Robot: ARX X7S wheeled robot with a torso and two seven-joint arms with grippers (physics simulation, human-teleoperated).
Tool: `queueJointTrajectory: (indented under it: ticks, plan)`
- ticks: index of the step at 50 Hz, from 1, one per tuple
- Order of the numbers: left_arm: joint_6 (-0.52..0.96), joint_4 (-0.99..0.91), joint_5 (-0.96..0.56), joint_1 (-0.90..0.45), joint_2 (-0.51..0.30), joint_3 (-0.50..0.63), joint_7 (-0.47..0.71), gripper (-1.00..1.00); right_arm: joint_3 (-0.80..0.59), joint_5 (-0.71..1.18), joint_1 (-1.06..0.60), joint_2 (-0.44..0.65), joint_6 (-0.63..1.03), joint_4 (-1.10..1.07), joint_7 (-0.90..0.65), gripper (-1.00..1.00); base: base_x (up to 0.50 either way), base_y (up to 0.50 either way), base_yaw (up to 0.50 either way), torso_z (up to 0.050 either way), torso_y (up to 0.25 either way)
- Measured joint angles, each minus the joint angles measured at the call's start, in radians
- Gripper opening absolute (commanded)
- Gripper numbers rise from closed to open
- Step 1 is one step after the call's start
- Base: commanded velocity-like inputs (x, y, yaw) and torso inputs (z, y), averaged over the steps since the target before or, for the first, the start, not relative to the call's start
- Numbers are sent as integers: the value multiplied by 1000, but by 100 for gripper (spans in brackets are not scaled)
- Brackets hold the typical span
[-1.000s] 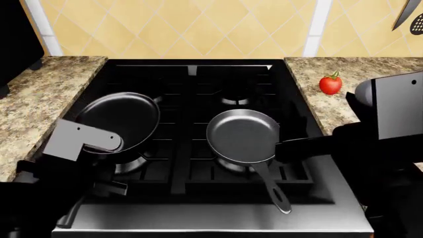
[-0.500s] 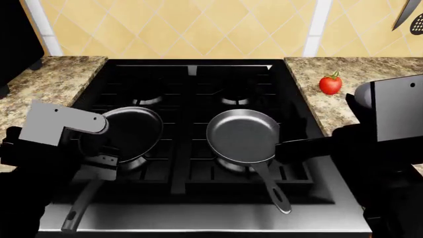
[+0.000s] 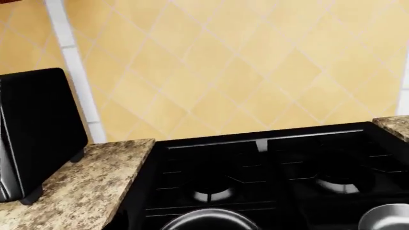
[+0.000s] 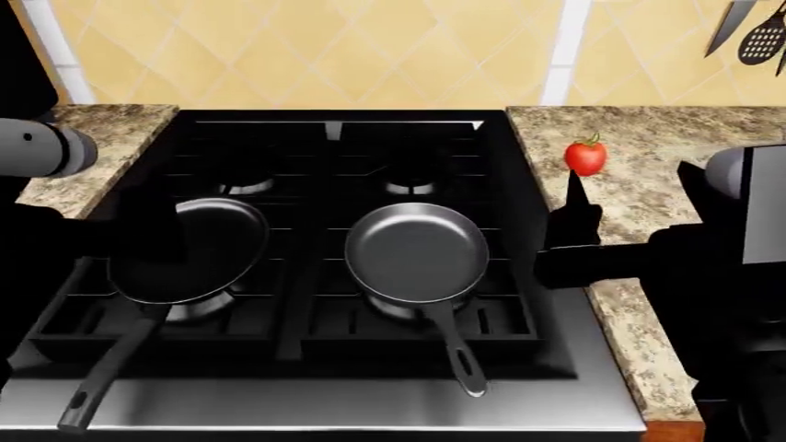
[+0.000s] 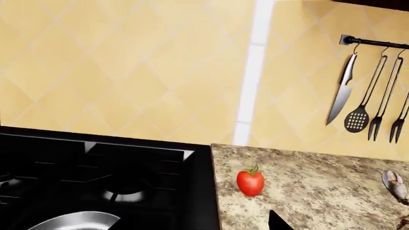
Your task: Place both pans onto different burners. Then place the tomato and the lobster on different pans.
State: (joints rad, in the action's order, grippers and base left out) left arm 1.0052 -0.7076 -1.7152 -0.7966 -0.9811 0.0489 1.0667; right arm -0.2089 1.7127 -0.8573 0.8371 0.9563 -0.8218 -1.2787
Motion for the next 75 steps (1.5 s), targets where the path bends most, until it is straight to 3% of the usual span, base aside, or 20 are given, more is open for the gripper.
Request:
queueJointTrajectory:
  ticks: [66, 75]
  plan:
    - [-41, -27, 9, 20, 1, -14, -3, 100, 38, -42, 56, 25, -50, -10, 37, 100, 0, -500, 0, 0, 0]
    - [-49, -25, 24, 31, 4, -18, -9, 100, 26, -54, 47, 21, -43, -6, 33, 100, 0, 0, 0, 0, 0]
